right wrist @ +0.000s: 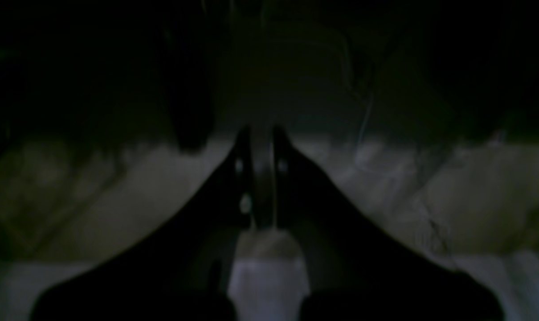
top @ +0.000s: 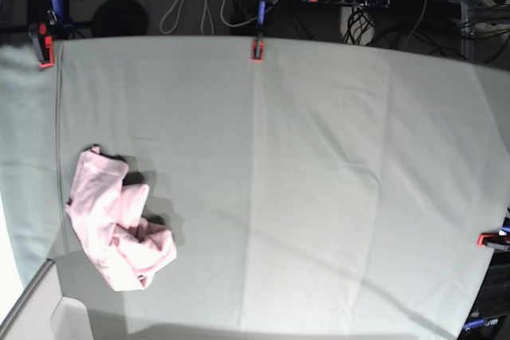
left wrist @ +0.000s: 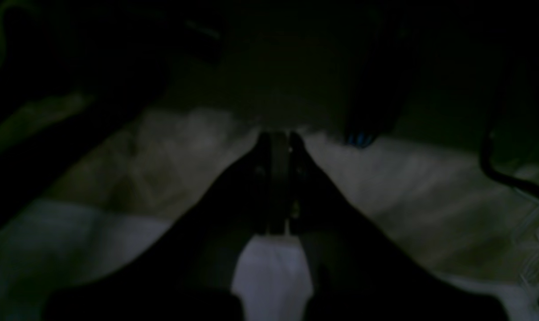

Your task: Layout the t-shirt on the table in an organized manner, then fold the t-shirt properly

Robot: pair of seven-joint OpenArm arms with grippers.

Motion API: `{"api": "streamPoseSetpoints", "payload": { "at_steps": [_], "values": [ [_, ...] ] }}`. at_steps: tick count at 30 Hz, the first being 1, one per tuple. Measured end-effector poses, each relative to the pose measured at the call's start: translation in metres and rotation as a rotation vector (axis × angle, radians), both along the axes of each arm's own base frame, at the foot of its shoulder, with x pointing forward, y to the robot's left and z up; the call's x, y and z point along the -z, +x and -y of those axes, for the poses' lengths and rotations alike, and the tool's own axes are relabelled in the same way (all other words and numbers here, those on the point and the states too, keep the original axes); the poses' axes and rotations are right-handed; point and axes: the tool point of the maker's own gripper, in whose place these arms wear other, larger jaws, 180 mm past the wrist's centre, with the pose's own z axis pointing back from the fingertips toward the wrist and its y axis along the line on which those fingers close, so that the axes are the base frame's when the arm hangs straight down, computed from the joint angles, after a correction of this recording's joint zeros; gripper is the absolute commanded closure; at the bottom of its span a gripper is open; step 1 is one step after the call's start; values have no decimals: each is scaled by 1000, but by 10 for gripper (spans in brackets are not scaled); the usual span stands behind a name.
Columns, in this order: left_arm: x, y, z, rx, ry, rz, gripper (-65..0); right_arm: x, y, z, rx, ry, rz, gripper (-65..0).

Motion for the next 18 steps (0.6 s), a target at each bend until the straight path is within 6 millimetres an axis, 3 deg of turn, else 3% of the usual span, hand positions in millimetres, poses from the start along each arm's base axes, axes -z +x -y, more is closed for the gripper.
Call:
{"api": "streamPoseSetpoints", "payload": {
  "at_steps": [3, 7, 11, 14, 18],
  "values": [
    [-32, 29, -6, 22, -8, 128, 0, -36, 25, -3, -27, 3, 123, 0],
    [-81, 72, 8, 99, -48, 308, 0, -87, 64, -8, -44, 22, 275, 0],
    [-115, 81, 23, 136, -86, 363, 0, -131, 92, -9, -53, 60, 333, 0],
    [-149, 112, 19, 119, -68, 484, 0, -171, 135, -16, -56, 93, 449, 0],
    [-187, 152, 22, 82, -64, 644, 0, -194, 180, -20, -82, 97, 529, 0]
  ]
}}
